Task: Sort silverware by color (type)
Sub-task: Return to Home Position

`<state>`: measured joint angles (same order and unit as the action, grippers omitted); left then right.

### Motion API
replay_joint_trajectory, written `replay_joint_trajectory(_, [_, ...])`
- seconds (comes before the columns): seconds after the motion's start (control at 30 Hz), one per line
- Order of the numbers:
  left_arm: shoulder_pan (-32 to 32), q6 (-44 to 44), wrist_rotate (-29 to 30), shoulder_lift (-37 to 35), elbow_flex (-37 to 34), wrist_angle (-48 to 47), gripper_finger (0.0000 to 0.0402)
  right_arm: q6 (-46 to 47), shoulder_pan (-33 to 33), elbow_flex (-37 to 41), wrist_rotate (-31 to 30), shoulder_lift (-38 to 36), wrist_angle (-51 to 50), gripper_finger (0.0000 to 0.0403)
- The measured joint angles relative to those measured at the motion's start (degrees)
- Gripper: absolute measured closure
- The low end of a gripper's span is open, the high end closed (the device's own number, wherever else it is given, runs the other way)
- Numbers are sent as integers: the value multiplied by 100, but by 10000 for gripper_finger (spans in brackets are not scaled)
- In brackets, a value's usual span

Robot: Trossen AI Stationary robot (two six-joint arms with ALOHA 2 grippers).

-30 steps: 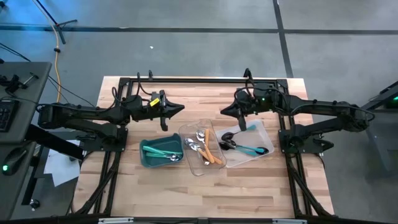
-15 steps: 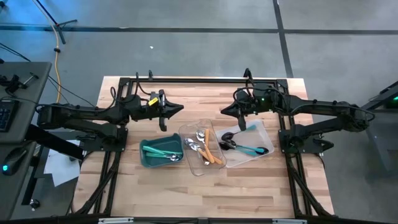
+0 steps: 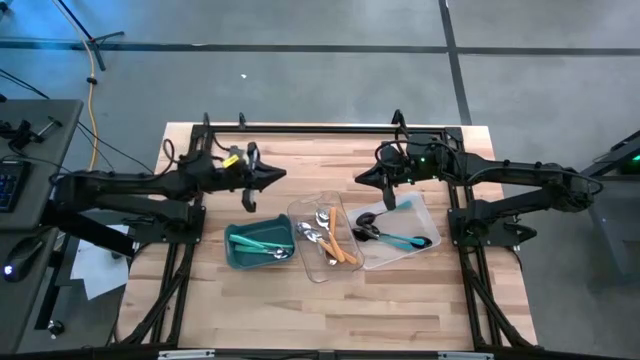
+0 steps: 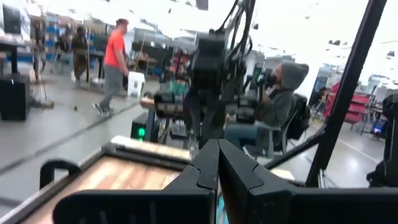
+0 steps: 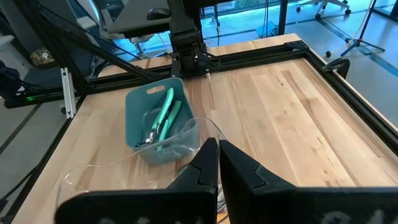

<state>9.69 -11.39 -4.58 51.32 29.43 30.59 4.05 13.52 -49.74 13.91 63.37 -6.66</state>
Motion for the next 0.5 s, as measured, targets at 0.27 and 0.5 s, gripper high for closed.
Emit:
replay_joint_trajectory(0.27, [2,113,17,-810,2,-294,402,-1,0,0,-4,0,4,403])
replay_joint_trajectory(0.5, [4,207,33,-1647,2,-1244,401,144,0,0,-13,0,4,403])
